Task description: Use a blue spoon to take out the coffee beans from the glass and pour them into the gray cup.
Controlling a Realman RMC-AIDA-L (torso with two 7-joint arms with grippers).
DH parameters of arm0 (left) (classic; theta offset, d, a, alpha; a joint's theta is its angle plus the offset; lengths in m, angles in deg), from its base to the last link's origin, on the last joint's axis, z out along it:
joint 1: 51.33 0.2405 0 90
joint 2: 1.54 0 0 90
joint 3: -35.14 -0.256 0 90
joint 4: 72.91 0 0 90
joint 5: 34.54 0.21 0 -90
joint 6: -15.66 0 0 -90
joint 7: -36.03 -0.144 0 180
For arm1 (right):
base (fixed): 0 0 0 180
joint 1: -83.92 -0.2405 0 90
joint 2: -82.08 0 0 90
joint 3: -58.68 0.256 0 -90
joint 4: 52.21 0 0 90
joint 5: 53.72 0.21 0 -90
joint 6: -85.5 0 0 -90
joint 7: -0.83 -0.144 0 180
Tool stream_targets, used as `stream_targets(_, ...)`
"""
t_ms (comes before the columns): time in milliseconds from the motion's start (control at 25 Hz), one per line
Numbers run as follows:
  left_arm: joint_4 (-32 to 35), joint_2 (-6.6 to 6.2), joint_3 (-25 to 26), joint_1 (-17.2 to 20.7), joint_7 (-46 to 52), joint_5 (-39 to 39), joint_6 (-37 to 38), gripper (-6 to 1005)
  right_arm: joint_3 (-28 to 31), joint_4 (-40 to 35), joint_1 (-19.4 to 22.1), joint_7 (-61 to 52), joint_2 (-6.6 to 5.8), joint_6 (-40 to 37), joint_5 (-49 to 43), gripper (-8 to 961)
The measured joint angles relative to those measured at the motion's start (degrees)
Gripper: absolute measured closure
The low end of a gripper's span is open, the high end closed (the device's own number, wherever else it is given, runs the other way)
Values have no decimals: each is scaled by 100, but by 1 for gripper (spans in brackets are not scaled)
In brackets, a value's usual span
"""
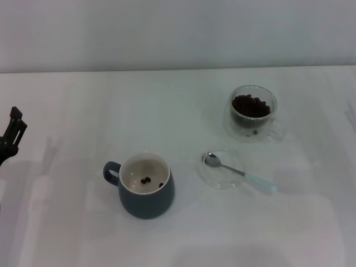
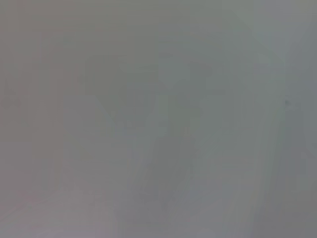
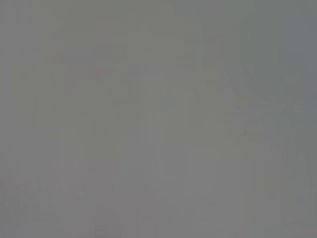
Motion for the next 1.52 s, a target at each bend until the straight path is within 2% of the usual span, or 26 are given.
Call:
stream_targets(920,53,0,-1,87,17,74,7,106,13,8,-116,-7,12,28,14,79)
stream_targets(1160,59,-23,2,120,571,253,117,106,-10,109,-124,22,32,28,9,79)
stream_targets(1520,31,-34,9,148,575,322,115,107,-18,159,-154,37,42,58,-27,79)
